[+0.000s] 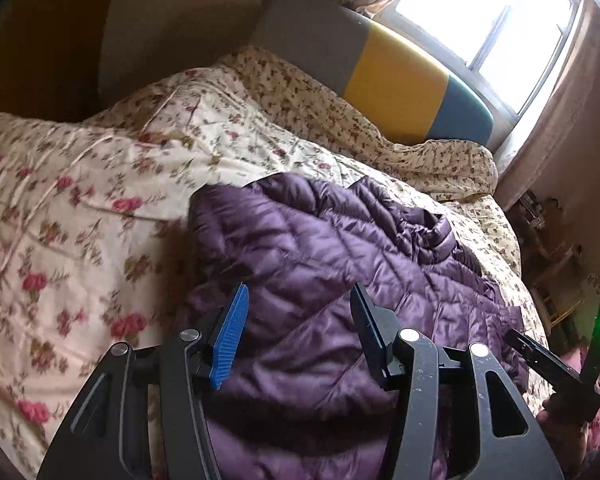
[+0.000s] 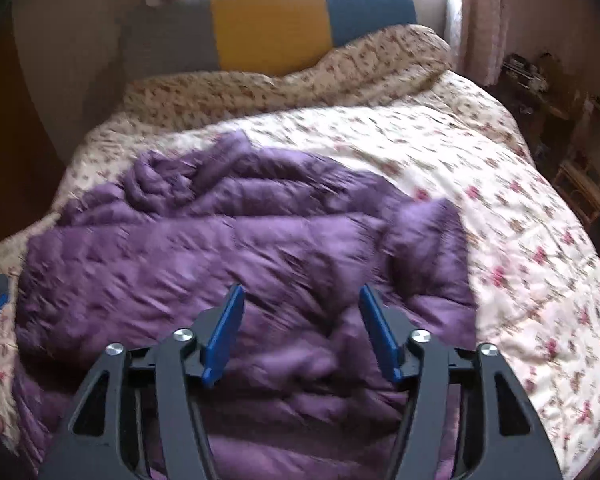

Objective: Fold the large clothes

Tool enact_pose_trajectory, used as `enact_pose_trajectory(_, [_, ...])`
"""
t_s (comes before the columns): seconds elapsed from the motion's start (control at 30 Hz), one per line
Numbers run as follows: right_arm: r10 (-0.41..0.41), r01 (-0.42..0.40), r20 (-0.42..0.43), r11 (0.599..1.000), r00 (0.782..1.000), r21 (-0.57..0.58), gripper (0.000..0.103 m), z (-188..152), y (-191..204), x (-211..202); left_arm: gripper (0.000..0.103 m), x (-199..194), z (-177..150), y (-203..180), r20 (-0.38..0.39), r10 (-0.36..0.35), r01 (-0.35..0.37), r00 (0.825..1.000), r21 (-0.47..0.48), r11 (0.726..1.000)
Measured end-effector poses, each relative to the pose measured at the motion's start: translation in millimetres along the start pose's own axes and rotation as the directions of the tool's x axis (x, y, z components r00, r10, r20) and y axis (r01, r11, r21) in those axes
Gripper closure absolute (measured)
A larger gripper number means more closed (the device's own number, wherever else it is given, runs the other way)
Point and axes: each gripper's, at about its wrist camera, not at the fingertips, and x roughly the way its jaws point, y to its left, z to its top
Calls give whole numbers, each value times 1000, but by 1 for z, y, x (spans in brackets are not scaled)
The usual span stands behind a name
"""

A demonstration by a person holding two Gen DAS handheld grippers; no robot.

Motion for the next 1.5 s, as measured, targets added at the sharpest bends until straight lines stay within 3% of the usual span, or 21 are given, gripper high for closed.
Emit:
enact_pose_trajectory(0.07, [23,-23,7,1000,1000,-21,29,4,16,8,51,8,6,-7,-2,7,-7,1000,18,1000])
enact_pose_trajectory(0.27, [2,-2,0,992,1000,-123,23,-1,49,40,46,42,6,-20,-44,63,-58,997,110,992])
enact_pose_trajectory(0.4, [-10,8,-13,986,1000,-169,19,-15,54,61,46,65,-13,-3,-103,89,-77,991,118,990])
enact_pose_trajectory(0.57, [5,-9,-24,985,1000,-173,18,-28,51,84,46,70,-24,5,-85,80,-70,993,108,992])
enact_pose_trajectory(0.97, [27,-28,-6,988,1000,-155,17,-35,46,88,46,69,-26,5,-65,78,-71,995,103,992])
enact_pose_trajectory(1.03, [26,-27,-6,987,1000,-156,17,-35,46,87,43,63,-24,1,-58,83,-76,995,112,991])
enact_pose_trajectory(1.1, [26,-27,-4,987,1000,-156,17,-36,46,87,33,52,-23,-4,-43,79,-73,996,115,991])
enact_pose_trajectory(1.2, [29,-29,-3,988,1000,-155,17,-35,46,87,33,35,-25,-18,-21,51,-47,998,143,989])
enact_pose_trajectory(1.33, [29,-29,-4,987,1000,-155,17,-36,46,88,33,48,-38,-34,-69,74,-55,995,243,968])
enact_pose_trajectory(1.5, [27,-27,-2,987,1000,-156,17,-37,46,88,32,67,-42,-31,-96,101,-75,990,251,965])
